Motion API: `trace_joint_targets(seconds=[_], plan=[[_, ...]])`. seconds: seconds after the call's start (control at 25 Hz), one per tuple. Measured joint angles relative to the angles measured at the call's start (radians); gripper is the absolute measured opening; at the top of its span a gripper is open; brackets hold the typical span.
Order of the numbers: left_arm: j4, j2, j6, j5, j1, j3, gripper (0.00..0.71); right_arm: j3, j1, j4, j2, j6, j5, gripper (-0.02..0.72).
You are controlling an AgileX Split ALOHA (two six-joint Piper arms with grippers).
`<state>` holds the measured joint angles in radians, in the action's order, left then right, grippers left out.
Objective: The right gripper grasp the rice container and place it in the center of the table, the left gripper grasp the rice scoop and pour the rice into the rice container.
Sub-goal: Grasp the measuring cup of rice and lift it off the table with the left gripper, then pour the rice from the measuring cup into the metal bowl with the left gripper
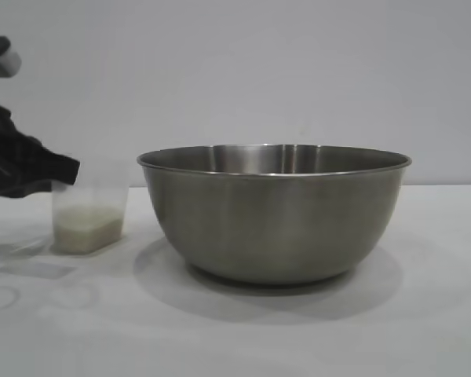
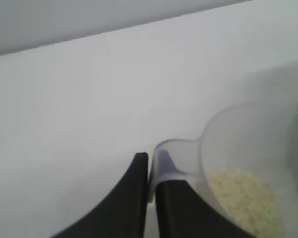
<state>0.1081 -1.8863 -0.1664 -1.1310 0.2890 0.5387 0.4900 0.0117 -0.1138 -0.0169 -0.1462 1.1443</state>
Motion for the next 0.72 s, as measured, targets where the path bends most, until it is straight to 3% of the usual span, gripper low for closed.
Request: trace_joint_targets(seconds=[0.48, 0.72], plan=[[0.366, 0.032, -0.1, 0.0, 0.0, 0.277, 0.0, 0.0, 0.0, 0.0, 0.0, 0.0, 0.0, 0.531], [0.59, 0.032, -0.206, -0.002, 0.0, 0.344, 0.0, 0.0, 0.0, 0.0, 0.0, 0.0, 0.0, 0.531]])
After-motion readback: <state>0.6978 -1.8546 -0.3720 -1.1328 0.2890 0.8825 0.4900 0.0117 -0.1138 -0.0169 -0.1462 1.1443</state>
